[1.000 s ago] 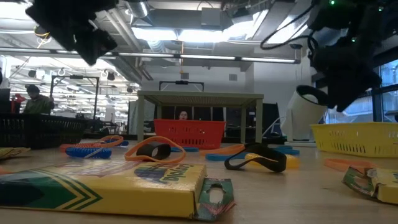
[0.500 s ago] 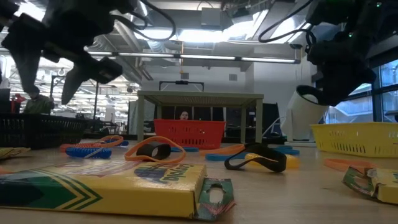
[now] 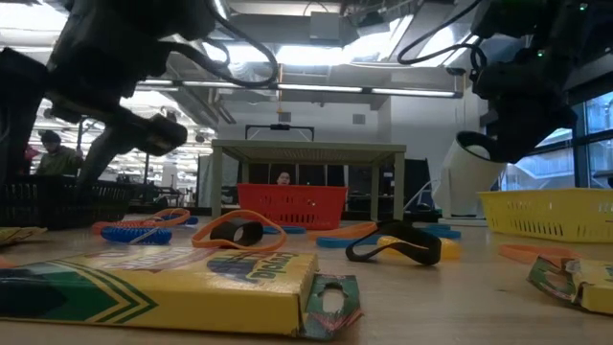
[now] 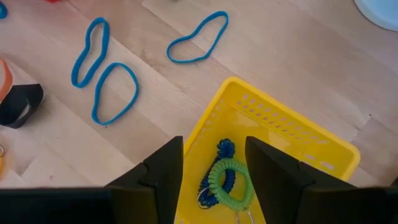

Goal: Pick & Place Office Desk Supplies
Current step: Put the yellow crayon box into the black bin

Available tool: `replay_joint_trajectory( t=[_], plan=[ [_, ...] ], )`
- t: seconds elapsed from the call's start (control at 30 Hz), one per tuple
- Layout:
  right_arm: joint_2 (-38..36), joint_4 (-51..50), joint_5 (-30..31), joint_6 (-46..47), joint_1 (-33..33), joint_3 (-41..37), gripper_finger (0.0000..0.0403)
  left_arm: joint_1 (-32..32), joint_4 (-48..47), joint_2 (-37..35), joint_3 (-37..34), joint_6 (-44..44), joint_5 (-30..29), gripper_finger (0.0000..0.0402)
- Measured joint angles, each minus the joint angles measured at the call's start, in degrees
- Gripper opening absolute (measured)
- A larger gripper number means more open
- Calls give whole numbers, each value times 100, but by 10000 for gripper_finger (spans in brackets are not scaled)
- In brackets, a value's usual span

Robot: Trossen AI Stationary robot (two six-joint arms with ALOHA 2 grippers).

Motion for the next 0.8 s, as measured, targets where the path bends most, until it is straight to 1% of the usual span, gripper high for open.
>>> replay_joint_trajectory(
  t=[0.3,0.63,0.8],
  plan=[
    [0,10,0,0,104,2,169,-21,152,263,-2,0,-35,191],
    [0,11,4,74,339,2,168,-21,141,535,-3,104,96,191],
    [0,11,4,94,401,2,168,-21,138,545,-2,136,170,177]
  ],
)
